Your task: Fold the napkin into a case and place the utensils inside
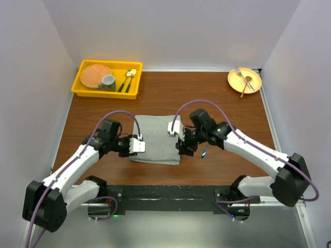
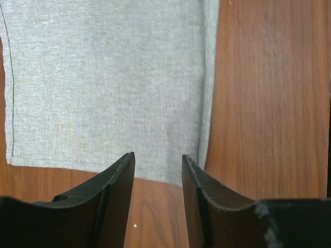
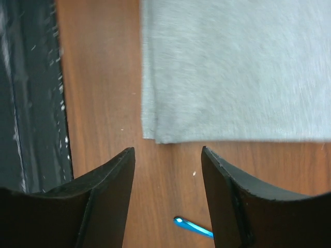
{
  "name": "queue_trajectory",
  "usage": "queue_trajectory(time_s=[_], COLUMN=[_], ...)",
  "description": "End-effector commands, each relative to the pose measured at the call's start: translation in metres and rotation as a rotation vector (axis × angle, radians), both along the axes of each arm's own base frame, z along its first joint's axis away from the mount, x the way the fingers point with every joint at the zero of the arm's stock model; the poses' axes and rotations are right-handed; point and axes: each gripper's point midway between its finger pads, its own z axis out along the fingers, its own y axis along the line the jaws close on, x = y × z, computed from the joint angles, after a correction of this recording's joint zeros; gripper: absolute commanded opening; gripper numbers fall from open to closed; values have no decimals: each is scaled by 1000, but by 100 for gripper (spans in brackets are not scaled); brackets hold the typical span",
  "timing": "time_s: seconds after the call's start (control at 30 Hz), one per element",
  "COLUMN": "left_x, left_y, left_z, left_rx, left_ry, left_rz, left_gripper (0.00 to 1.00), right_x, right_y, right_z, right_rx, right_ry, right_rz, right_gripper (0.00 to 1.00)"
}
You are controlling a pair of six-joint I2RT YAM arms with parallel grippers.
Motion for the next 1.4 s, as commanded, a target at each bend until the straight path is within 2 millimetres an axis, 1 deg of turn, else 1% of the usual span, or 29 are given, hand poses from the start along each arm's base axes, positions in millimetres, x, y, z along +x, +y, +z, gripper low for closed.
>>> queue_trajectory(time_s=[0.0,0.03,0.07,0.1,0.13,0.17,0.2,0.23,0.27,0.3,0.33,0.37,0.4,0.43,0.5,0.53,0.57,0.6,0.63,0.67,0.7,0.73,0.83,1.1,1.17,1.2,1.27,1.37], left_x=[27,28,24,28,25,16,17,14,5,4,8,2,3,3,-4,-9,-9,-10,-15,-15,-16,-19,-19,-11,-10,-10,-10,-9], left_y=[-39,-43,-53,-62,-65,-79,-88,-91,-103,-109,-115,-123,-131,-135,-150,-158,-163,-166,-171,-175,-178,-181,-185,-191,-194,-194,-195,-197], left_z=[26,21,21,26,18,16,20,11,8,7,3,2,5,0,2,-2,-1,-5,-7,-5,-10,-10,-14,-16,-15,-16,-18,-19], left_rx=[-155,-151,-158,-188,-173,-173,-196,-175,-173,-178,-171,-171,-192,-183,-200,-194,-202,-194,-194,-204,-197,-198,-192,-179,-179,-176,-173,-169], left_ry=[-5,-8,-18,-51,-58,-70,-99,-94,-94,-94,-106,-109,-125,-125,-131,-124,-126,-121,-123,-131,-127,-128,-117,-131,-129,-126,-125,-118], left_rz=[72,76,49,49,51,7,1,-2,-37,-33,-26,-49,-47,-46,-79,-95,-98,-103,-119,-124,-127,-135,-128,-114,-117,-122,-125,-124], left_gripper=[44,42,42,41,41,41,41,41,41,41,41,41,41,41,41,42,42,42,42,42,43,43,43,45,45,45,45,45], right_x=[29,35,39,47,52,58,61,64,69,73,76,82,87,90,100,104,107,112,115,118,123,126,139,181,191,194,202,203], right_y=[-11,-14,-17,-24,-23,-28,-27,-29,-32,-33,-34,-37,-38,-39,-40,-41,-41,-41,-44,-46,-47,-49,-48,-39,-35,-34,-35,-34], right_z=[-4,-5,-7,-12,-12,-14,-19,-22,-26,-35,-39,-43,-46,-54,-59,-65,-67,-69,-75,-78,-79,-85,-86,-94,-91,-94,-95,-102], right_rx=[66,77,87,98,123,133,142,145,149,142,147,152,164,156,171,167,169,174,167,166,174,170,190,262,282,279,283,269], right_ry=[343,383,425,465,507,518,569,587,602,620,654,665,678,699,719,730,730,729,738,735,736,744,743,765,763,767,753,768], right_rz=[-383,-429,-474,-534,-588,-623,-677,-704,-742,-770,-808,-841,-876,-898,-940,-958,-967,-985,-1004,-1021,-1037,-1052,-1066,-1111,-1109,-1111,-1124,-1132], right_gripper=[56,56,55,52,51,50,48,46,44,42,41,40,39,37,36,36,36,36,35,34,33,33,32,32,33,33,33,33])
